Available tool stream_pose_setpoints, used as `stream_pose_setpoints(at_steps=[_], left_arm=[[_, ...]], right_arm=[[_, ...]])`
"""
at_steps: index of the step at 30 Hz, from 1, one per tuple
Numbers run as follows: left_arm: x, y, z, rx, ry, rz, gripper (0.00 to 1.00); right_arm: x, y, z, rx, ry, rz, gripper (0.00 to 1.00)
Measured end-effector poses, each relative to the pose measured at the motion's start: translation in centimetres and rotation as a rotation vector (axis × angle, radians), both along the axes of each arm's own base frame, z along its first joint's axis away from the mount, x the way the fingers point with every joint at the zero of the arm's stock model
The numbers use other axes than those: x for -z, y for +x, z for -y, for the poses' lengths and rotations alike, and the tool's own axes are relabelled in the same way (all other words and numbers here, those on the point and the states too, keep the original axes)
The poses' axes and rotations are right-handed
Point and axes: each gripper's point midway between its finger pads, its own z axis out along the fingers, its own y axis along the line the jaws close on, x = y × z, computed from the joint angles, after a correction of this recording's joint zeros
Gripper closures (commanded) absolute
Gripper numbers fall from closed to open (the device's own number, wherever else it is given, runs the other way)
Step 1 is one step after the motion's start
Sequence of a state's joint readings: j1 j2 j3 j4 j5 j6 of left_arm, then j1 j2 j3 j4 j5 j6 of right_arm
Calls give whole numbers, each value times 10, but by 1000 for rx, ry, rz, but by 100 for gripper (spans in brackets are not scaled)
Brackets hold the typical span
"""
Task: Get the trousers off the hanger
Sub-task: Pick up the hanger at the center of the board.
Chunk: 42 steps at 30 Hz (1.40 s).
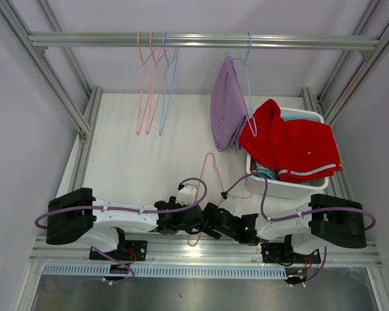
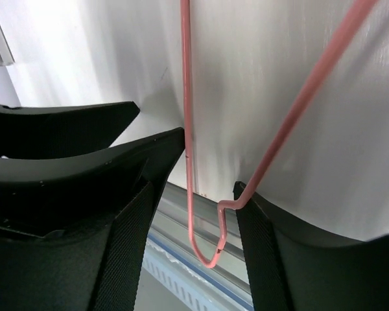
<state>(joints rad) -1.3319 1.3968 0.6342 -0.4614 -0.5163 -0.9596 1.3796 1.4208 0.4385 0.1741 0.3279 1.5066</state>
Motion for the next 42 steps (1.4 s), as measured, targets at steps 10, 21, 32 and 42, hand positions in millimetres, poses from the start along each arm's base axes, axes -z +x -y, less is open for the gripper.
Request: stream_pose_setpoints(at_steps=[10,21,32,42], left_arm=[[0,-1,-5,-3,-9,2,38],[-2,-10,-14,2,-20,-47,39],[-68,-20,-30,16,-205,-23,40],[-170,-9,-40,25,-357,107,39]], right_arm=[[9,3,-17,70,11,-13,89],[12,-11,-8,45,-142,-12,100],[0,-47,22,-64,-450,65,100],[-26,-64,72,-145,-699,98,100]])
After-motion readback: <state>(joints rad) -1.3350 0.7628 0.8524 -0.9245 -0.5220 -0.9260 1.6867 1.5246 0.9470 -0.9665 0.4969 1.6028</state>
